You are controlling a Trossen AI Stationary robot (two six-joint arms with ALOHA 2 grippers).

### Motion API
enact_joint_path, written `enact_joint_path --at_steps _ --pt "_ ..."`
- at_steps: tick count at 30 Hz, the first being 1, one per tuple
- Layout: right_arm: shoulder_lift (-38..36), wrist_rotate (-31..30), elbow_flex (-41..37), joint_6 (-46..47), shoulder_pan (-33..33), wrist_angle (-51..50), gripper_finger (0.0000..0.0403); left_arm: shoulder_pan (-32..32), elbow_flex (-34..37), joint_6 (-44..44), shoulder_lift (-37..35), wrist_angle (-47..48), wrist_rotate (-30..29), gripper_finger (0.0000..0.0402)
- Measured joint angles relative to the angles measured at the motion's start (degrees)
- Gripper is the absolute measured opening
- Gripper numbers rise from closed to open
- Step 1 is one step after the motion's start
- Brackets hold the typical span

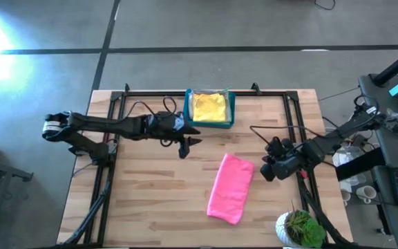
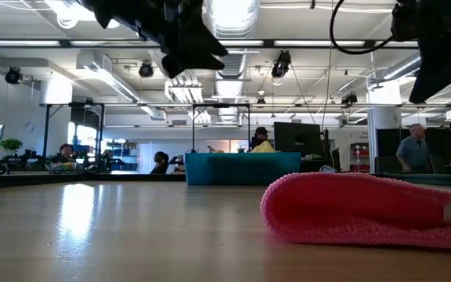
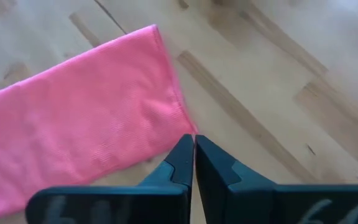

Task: Fold microfiber towels
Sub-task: Fold the pink microfiber cloth

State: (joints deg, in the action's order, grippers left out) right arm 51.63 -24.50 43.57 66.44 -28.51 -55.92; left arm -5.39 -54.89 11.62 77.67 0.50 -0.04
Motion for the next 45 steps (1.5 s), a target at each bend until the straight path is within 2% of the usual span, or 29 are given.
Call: enact_joint_path --at_steps 3,6,15,20,28,36,45 --pt "1.1 0.6 0.0 0.9 1.3 0.9 0.0011 0.0 -0.3 0.8 2.8 0.5 0.6 0.0158" --pt "1.8 4.1 0.0 1.2 2.4 2.2 0.0025 -0.3 -0.5 4.4 6.1 -0.7 1.7 0.0158" --pt "1.7 5.0 -1.0 2.8 4.6 4.7 0.0115 -1.8 -2.5 12.1 17.2 -7.4 11.7 0.0158" --pt "1.5 6.2 -6.2 9.5 6.2 9.2 0.0148 -1.8 -6.1 13.7 22.2 -8.0 13.3 0.0158" --pt "1.8 8.0 -11.9 18.4 6.6 22.1 0.0155 -1.8 -9.2 18.3 26.9 -7.6 16.1 0.0158" --pt "4.3 8.0 -14.5 27.4 6.8 23.1 0.0155 -1.7 -9.5 29.8 30.4 -9.6 16.4 0.0158" --pt "10.1 8.0 -16.3 29.6 7.2 26.7 0.0155 -1.1 -9.5 31.6 33.3 -16.5 20.6 0.0158"
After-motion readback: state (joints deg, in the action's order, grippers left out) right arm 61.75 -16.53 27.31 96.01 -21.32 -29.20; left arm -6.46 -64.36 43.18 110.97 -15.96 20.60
